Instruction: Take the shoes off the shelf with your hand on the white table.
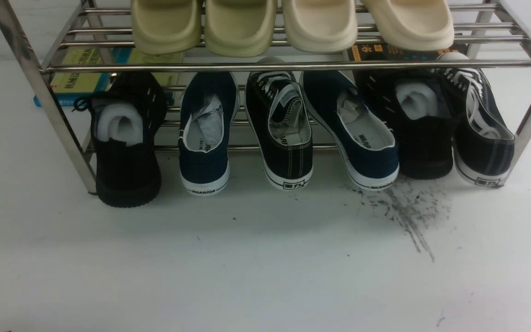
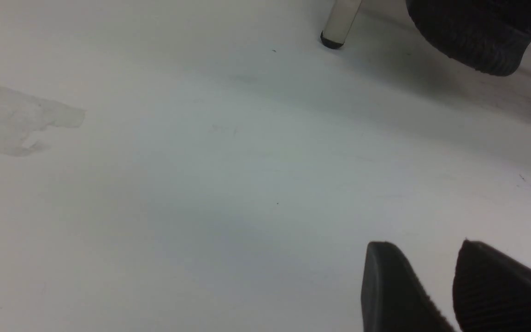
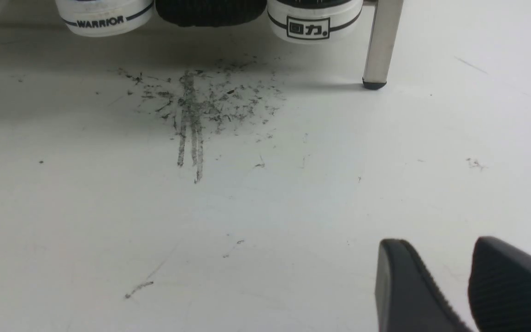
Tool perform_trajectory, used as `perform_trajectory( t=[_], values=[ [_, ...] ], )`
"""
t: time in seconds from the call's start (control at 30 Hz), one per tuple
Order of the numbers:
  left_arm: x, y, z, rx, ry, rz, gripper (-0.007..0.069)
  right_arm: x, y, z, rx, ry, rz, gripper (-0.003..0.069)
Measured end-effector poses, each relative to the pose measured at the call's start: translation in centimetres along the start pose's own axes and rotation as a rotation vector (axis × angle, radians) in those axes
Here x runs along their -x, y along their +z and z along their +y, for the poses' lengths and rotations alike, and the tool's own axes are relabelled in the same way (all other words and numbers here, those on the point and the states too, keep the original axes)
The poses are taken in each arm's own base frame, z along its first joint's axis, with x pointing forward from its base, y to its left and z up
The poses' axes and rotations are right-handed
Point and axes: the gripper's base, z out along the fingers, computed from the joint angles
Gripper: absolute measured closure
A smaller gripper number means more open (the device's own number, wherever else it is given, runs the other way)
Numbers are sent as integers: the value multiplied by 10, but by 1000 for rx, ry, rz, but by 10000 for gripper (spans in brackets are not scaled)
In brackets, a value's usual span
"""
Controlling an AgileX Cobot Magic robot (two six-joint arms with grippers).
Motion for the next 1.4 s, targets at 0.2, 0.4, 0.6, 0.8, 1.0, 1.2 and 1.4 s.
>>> perform_trajectory(
  t=[0.2, 0.4, 0.6, 0.8, 1.0, 1.2, 1.4],
  values=[
    [0, 0, 0, 0, 0, 0, 385, 0, 0, 1, 7, 17, 0, 421],
    [0, 0, 0, 0, 0, 0, 385, 1, 0, 10, 117, 341, -1, 421],
    [0, 0, 0, 0, 0, 0, 385, 3, -1, 20, 233, 661, 15, 421],
    [0, 0, 0, 0, 0, 0, 385, 6, -1, 21, 262, 750, -2, 421],
    [0, 0, 0, 0, 0, 0, 385, 30, -11, 20, 273, 722, -106, 476],
    [0, 0, 0, 0, 0, 0, 385, 95, -30, 21, 246, 457, -155, 666],
    [0, 0, 0, 0, 0, 0, 385, 122, 2, 27, 200, 264, 336, 665]
  ],
)
